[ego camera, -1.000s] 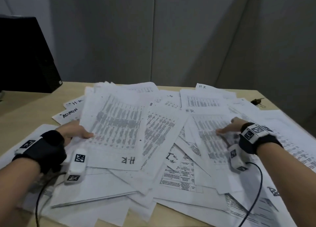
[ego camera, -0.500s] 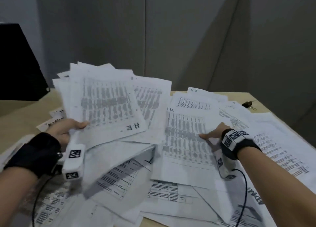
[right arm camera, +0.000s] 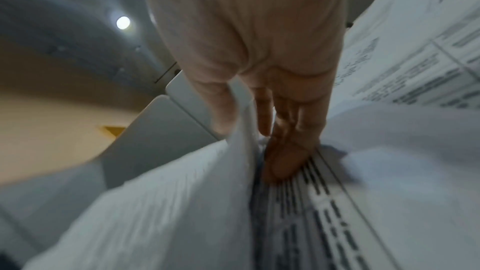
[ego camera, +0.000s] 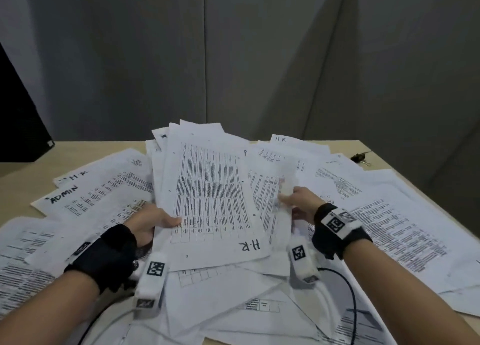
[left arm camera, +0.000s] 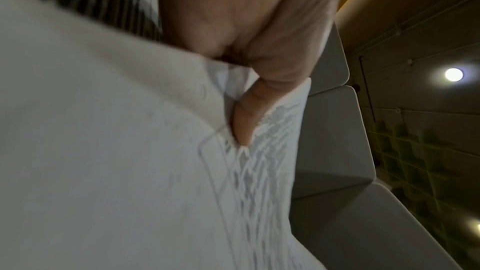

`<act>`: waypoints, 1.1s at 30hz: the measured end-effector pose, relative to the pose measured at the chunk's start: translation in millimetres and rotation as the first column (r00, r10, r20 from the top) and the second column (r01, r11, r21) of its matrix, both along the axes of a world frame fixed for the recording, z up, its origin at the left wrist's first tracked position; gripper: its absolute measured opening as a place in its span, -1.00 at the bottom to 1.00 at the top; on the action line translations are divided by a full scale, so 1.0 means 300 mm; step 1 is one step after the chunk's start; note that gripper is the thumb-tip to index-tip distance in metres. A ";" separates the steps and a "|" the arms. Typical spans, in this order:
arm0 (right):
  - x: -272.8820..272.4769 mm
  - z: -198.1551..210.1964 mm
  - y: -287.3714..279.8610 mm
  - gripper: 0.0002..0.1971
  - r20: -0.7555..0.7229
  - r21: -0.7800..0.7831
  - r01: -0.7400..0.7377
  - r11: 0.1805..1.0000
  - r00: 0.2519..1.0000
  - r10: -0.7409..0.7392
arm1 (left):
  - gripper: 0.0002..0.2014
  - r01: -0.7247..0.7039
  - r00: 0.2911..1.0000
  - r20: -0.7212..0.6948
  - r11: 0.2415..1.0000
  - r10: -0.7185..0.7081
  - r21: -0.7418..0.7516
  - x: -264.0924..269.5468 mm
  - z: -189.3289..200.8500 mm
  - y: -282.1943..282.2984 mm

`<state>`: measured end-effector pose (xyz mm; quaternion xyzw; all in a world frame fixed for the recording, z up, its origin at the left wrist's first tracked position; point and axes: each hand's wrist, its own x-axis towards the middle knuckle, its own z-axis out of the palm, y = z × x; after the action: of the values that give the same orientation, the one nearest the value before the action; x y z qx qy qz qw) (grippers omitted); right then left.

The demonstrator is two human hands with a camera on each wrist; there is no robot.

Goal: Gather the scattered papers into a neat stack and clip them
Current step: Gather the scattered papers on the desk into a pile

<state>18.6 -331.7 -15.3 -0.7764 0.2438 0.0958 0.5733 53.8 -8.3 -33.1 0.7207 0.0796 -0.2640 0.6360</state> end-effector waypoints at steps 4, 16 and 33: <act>0.013 -0.025 0.004 -0.59 0.007 -0.219 0.002 0.976 1.000 0.000 | -0.70 0.164 0.985 -0.068 0.985 -0.161 0.045 0.001 0.012 0.023; -0.022 -0.025 0.015 -0.20 -0.038 0.006 -0.144 0.990 0.989 0.144 | -0.56 -0.156 0.984 0.070 0.984 0.162 -0.086 0.025 -0.010 -0.085; 0.087 0.013 -0.029 -0.64 0.176 -0.187 0.030 0.982 0.984 0.003 | -0.62 0.184 0.962 0.167 0.965 -0.216 0.188 0.028 0.043 -0.108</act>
<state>44.7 -340.6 -11.4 -0.8311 0.2055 -0.0005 0.5167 62.1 -40.7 -20.3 0.7983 -0.0314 -0.2507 0.5467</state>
